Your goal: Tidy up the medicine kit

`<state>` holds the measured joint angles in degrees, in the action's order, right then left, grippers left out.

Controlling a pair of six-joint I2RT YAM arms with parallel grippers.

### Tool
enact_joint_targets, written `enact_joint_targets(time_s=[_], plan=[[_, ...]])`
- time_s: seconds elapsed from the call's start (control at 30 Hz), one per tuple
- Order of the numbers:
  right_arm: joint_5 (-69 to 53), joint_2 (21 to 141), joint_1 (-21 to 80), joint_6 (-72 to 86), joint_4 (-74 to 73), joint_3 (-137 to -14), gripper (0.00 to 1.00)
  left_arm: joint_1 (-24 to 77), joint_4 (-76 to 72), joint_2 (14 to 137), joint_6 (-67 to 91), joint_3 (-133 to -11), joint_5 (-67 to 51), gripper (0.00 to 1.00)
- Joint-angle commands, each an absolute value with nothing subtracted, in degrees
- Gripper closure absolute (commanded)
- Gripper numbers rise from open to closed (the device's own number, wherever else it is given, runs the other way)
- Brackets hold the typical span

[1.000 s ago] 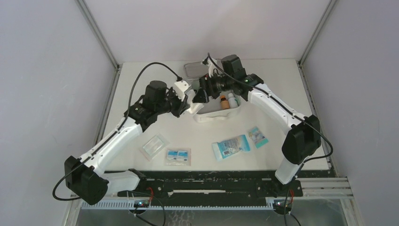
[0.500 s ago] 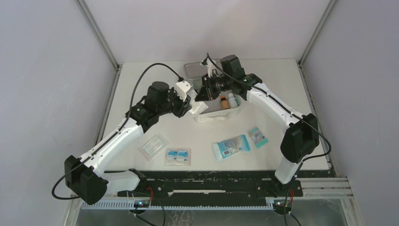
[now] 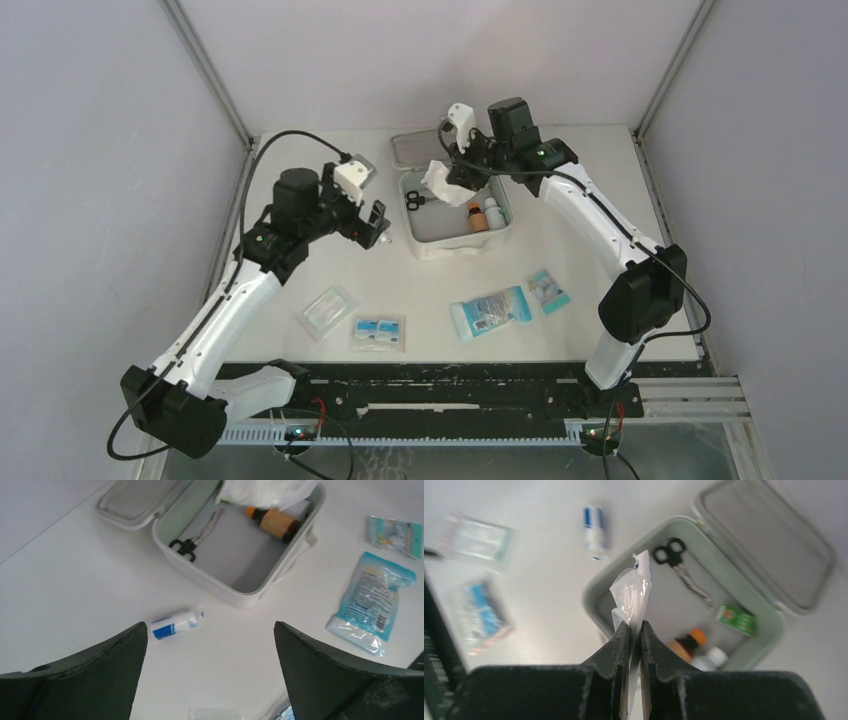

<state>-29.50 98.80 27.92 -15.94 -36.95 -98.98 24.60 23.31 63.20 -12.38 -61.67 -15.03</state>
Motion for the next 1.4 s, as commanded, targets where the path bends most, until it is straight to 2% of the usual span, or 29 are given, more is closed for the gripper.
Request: enact_joint_targets(time_s=[0.0,0.17,0.5,0.87,1.37], plan=[[-14.82,98.05,30.53,-35.59,-34.43,-96.49,1.0,18.08,22.8,61.15,-10.72,-66.45,-18.78,0.0],[-5.57,98.02,34.0,-47.37,-25.26,-89.06,1.0,12.2,22.85,59.85,-9.99,-66.9,-20.48,0.0],[-3.98,105.59,38.65,-59.2,-20.62,-86.88,1.0,3.76,21.92,58.15,-8.1,-66.19,-22.65,0.0],[-7.01,111.76,40.81,-64.05,-20.77,-87.43,0.99,1.86,20.69,56.9,-8.22,-63.56,-22.87,0.0],[-11.23,113.66,41.37,-69.55,-20.41,-84.87,0.93,1.49,20.57,57.51,-8.8,-63.11,-23.23,0.0]])
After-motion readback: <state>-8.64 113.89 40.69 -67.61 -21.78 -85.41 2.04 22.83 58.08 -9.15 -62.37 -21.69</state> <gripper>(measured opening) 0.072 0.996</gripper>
